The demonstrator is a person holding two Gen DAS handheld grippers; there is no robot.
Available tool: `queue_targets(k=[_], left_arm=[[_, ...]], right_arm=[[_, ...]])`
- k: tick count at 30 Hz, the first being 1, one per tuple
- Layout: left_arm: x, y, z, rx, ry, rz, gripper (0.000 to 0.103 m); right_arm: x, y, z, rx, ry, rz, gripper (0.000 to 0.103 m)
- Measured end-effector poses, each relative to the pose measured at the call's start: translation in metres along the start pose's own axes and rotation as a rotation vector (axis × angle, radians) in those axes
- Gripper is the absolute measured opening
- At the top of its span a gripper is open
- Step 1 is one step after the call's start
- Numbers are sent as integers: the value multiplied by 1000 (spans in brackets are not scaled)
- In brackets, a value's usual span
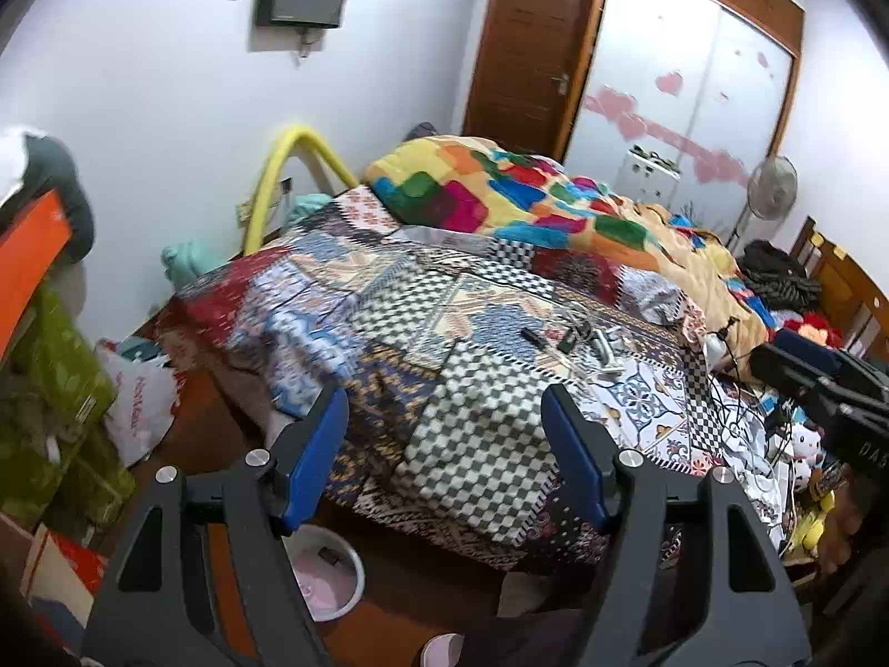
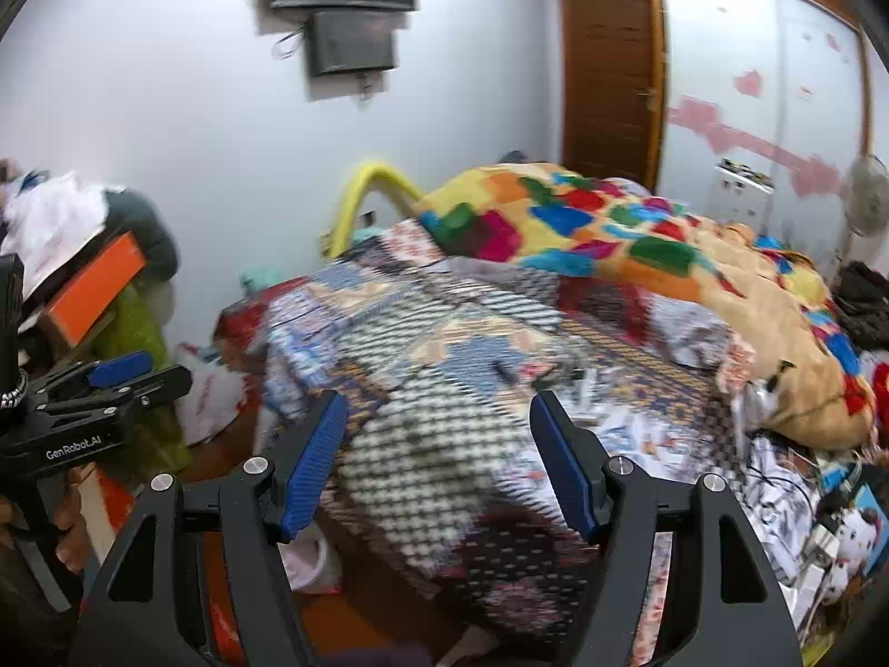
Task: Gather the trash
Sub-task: 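Move both tools back over the items on the bed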
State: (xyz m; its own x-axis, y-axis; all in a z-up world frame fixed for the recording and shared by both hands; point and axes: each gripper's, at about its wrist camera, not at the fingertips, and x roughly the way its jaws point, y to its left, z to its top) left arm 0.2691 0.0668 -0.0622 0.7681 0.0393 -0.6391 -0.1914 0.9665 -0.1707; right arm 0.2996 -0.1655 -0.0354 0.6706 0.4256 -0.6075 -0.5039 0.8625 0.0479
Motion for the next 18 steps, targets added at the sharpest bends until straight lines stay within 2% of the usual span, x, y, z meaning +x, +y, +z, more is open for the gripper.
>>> queue_targets(k=[8, 18], left_arm=[[57, -52, 25, 76, 48, -47, 71], [156, -98, 36, 123, 151, -80, 71]], right_arm=[[8, -71, -2, 65, 14, -112, 65], [48, -143, -15, 162, 87, -160, 65]])
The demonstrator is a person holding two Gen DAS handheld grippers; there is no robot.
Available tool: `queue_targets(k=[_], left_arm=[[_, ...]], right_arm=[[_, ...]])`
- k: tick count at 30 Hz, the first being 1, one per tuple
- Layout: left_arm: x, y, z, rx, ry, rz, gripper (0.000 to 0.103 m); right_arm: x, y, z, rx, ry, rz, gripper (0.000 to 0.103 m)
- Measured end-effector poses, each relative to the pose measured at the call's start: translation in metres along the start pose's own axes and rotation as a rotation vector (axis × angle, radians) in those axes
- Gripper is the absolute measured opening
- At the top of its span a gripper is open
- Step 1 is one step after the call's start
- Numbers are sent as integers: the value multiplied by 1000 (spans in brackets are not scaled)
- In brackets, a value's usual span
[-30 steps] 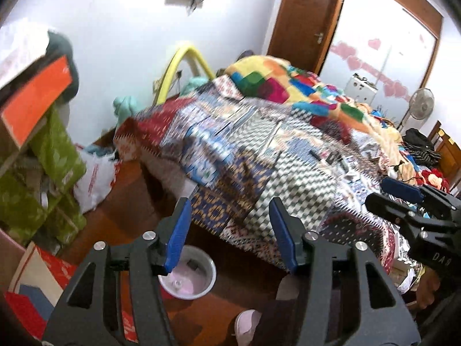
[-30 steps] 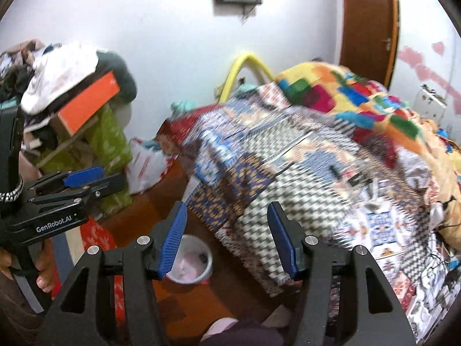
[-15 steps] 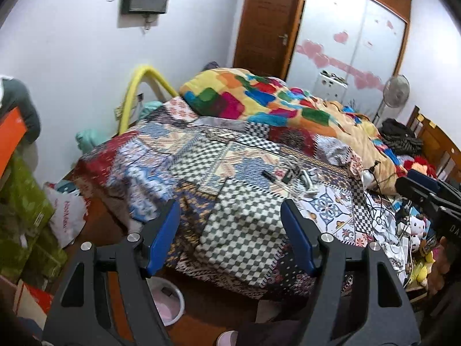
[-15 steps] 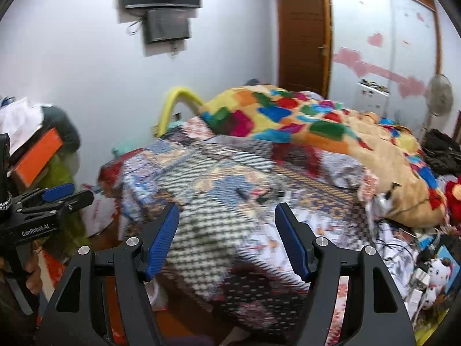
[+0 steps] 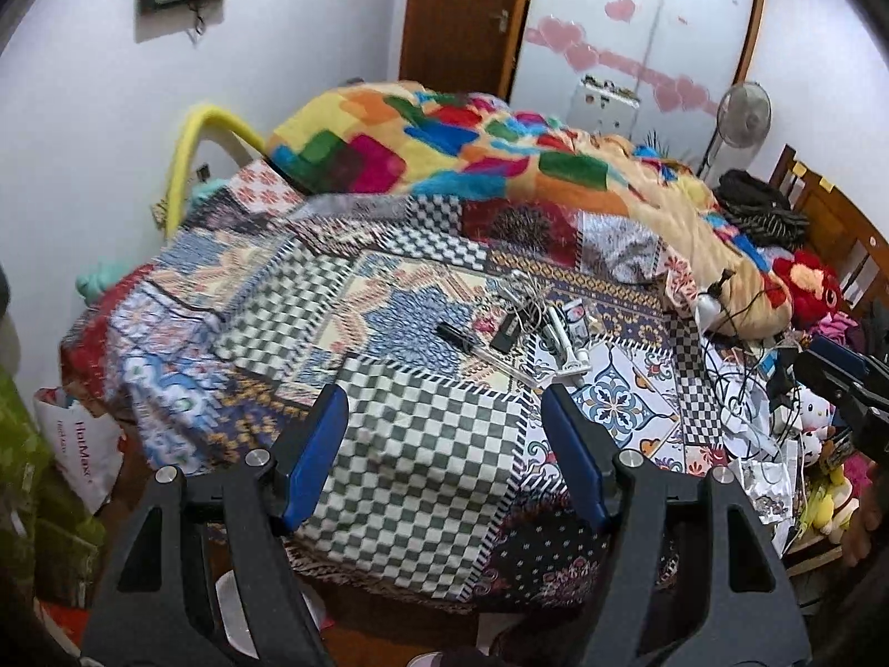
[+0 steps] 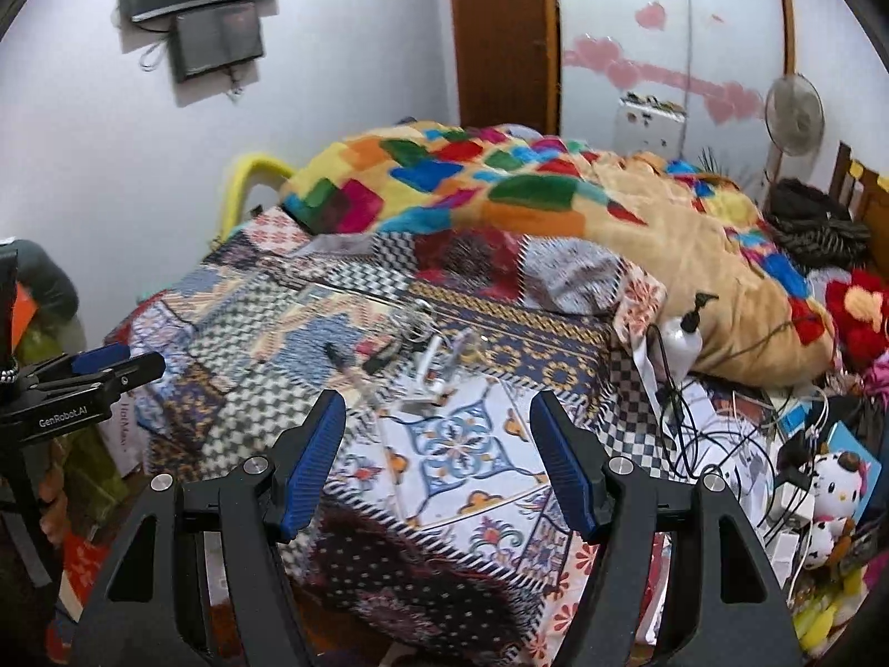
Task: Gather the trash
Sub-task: 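Move both tools back over the items on the bed, then grasp the clear pen with the left gripper while the right gripper grasps the blue card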
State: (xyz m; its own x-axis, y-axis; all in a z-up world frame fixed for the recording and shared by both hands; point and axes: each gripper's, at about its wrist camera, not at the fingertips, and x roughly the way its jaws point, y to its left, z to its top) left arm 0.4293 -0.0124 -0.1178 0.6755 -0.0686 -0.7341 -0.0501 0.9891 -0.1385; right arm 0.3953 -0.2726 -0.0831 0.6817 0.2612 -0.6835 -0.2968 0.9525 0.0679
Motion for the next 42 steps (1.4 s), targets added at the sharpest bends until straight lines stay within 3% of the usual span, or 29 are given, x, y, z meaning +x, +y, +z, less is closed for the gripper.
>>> queue_targets(k=[13, 16, 21, 23, 25, 28, 31, 35, 38, 42], left_arm=[[147, -5, 19, -62, 159, -33, 71], [180, -8, 19, -92, 191, -44, 64], [220, -26, 11, -85, 231, -47, 53], [228, -33, 9, -82, 228, -35, 49], [233, -36, 6, -85, 223, -16, 48], [238, -38, 3, -92, 209, 24, 47], [240, -38, 0, -52, 179, 74, 43], [234, -25, -5, -9, 167, 76, 40], [227, -13, -11, 15, 163, 101, 31], [224, -3, -11, 7, 164, 87, 28]], right_arm=[[107, -35, 4, 54, 128, -6, 65], [133, -43, 8, 65, 142, -18, 65], [175, -57, 17, 138, 192, 35, 49], [187, -58, 18, 174, 215, 93, 42], [199, -56, 17, 207, 243, 156, 41], [218, -48, 12, 235, 285, 192, 30], [232, -40, 6, 229, 314, 172, 26], [238, -31, 1, 206, 319, 180, 22], [235, -24, -1, 137, 305, 141, 17], [233, -20, -5, 71, 288, 110, 14]])
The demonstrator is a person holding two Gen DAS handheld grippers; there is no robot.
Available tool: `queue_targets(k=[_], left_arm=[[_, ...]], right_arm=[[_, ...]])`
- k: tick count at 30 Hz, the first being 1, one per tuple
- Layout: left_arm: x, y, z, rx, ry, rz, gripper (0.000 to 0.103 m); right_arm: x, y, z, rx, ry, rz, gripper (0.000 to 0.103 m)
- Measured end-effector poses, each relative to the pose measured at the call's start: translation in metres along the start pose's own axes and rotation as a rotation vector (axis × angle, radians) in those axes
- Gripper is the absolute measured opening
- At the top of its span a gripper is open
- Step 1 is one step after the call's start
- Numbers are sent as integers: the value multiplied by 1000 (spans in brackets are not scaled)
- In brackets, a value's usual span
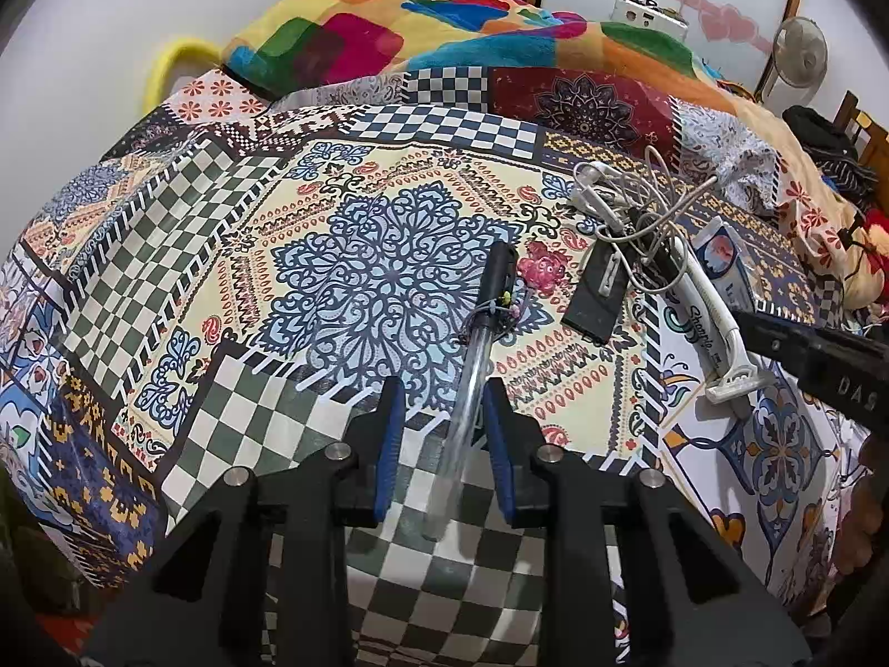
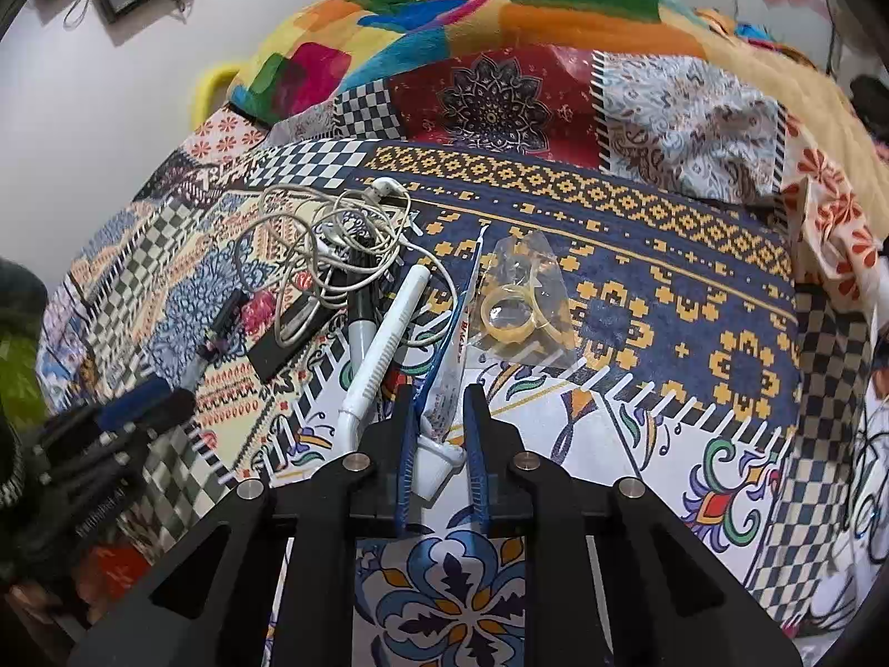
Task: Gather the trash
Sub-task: 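Grasp the clear pen with the left gripper while the right gripper grasps the blue card, then carry the pen and blue card down over the white bucket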
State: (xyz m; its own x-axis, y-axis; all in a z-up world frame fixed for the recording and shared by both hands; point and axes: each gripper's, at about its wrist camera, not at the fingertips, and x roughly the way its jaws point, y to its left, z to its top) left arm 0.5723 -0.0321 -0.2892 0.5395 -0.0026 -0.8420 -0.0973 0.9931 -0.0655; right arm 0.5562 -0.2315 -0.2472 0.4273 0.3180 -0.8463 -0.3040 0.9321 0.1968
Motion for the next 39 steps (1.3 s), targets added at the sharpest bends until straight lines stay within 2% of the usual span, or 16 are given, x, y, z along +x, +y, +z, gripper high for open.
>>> queue_targets(k=[4, 7, 8, 10, 14, 26, 33, 39], left_arm=[[4, -13, 4, 72, -5, -5, 27], [7, -21, 9, 106, 6, -35, 9], [8, -23, 11, 116, 14, -37, 7], [8, -23, 13, 114, 27, -35, 7], [0, -17, 19, 43, 39, -111, 7], [-88, -27, 37, 33, -106, -194, 7], [-140, -25, 42, 37, -179, -183, 7], [-192, -10, 32, 24, -226, -161, 7]], right_arm=[[2, 2, 0, -25, -3, -15, 12], [-1, 1, 0, -18, -4, -14, 8], [-3, 1, 0, -17, -5, -17, 8], [-8, 2, 0, -11, -10, -26, 8], [-20, -4, -1, 10, -23, -28, 8], [-90, 3, 8, 4, -134, -62, 8], [-136, 27, 11, -22, -203, -47, 8], [-178, 58, 6, -65, -257, -34, 8]])
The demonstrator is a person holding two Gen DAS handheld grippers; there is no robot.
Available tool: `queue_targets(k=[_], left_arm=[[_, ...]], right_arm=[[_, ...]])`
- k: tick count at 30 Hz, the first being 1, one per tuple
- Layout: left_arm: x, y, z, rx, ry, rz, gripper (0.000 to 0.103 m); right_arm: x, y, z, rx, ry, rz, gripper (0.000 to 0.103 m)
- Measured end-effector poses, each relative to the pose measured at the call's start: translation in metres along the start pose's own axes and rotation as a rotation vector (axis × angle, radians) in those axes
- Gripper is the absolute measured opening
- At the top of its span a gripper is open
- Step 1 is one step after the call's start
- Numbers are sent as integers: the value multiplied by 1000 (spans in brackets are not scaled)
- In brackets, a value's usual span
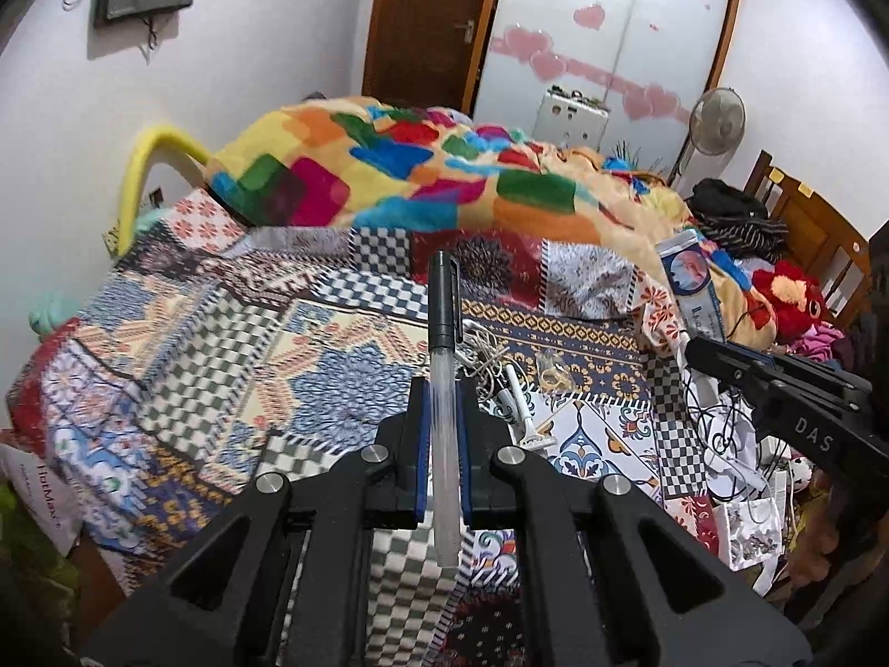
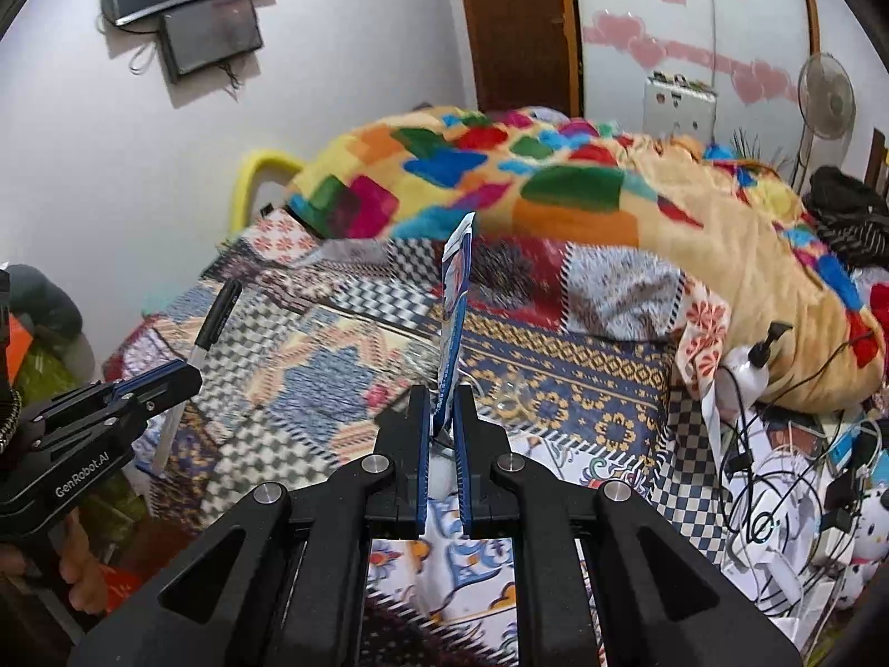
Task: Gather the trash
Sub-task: 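Carry the pen and blue card down over the white bucket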
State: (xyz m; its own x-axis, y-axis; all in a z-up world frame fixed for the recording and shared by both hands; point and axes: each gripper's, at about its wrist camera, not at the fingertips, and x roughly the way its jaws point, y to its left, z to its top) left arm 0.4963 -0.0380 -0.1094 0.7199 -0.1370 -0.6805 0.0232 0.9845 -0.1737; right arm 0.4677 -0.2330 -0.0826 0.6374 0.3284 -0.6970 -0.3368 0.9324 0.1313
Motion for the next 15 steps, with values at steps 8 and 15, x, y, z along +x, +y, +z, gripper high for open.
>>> queue_targets(k=[8, 15], left_arm=[[-82, 27, -14, -10, -65, 58, 7], [-143, 55, -39, -28, -101, 106, 7]], right_arm=[[-49, 53, -2, -53, -56, 41, 8], [-80, 101, -17, -97, -75, 95, 8]])
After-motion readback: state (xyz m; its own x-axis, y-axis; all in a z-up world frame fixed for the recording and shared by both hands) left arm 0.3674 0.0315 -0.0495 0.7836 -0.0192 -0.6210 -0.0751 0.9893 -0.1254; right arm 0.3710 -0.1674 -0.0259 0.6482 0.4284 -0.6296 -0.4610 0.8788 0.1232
